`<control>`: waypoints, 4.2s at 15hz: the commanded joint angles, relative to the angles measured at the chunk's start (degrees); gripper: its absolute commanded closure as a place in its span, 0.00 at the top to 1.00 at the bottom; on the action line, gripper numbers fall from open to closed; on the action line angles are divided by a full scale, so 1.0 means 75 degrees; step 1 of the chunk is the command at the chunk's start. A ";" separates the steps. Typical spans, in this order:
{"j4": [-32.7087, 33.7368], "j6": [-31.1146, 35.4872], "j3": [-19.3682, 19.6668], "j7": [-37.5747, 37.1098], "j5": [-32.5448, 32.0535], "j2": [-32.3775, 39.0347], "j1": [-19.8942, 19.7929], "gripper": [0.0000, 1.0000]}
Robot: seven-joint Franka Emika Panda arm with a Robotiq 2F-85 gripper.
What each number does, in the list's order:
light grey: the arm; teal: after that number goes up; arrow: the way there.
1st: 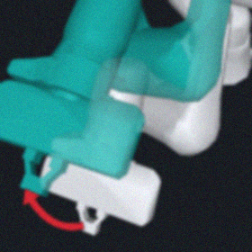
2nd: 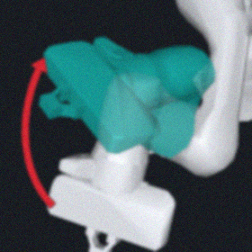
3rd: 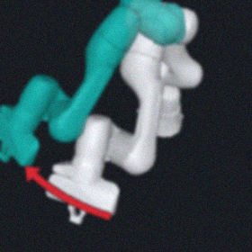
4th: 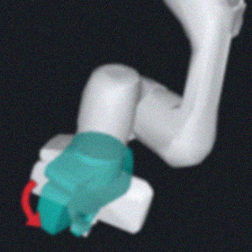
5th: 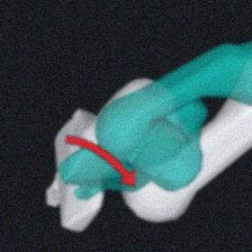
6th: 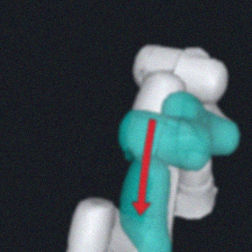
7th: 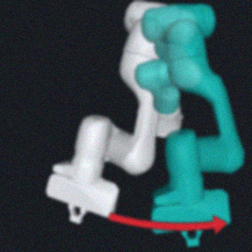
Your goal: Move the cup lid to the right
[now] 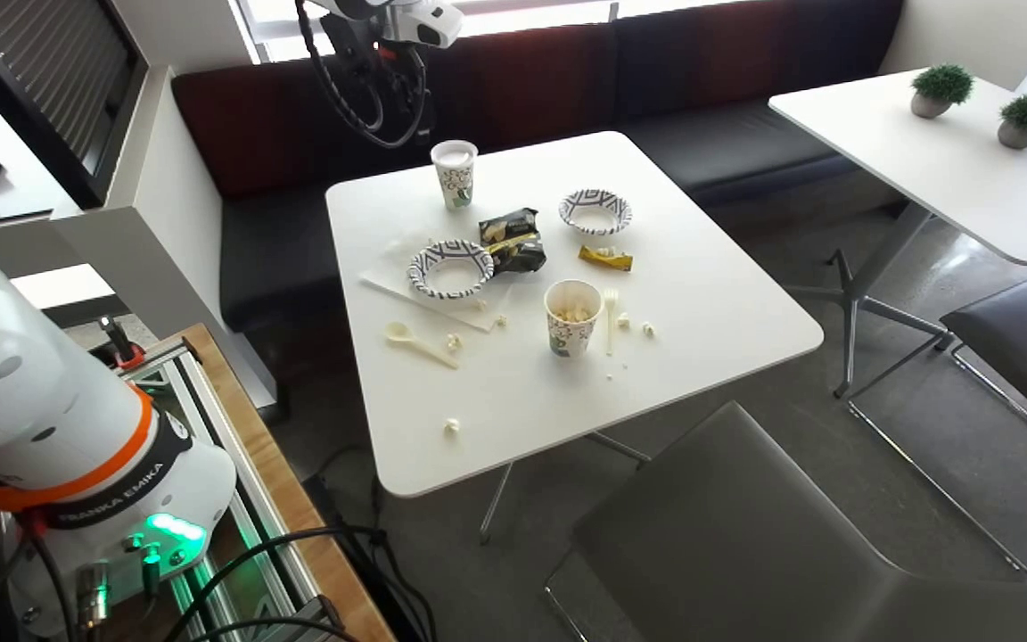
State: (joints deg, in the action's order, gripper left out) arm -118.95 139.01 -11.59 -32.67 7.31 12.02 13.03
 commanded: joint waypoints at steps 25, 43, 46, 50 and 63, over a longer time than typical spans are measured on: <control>0.0297 0.3102 0.0259 0.0100 0.1450 0.1979 0.0124 0.48; 0.0267 0.3138 0.0188 0.0126 0.1846 0.1841 0.0080 0.00; 0.0194 0.3290 0.0039 0.0185 0.2087 0.1559 -0.0005 0.00; 0.0062 0.2889 -0.0314 0.0497 0.2869 0.1020 -0.0426 0.00; -0.2658 0.2087 0.2068 -0.3565 -0.0093 -0.1508 -0.0809 0.00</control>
State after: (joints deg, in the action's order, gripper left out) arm -134.31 159.38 2.84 -51.19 11.91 5.08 8.93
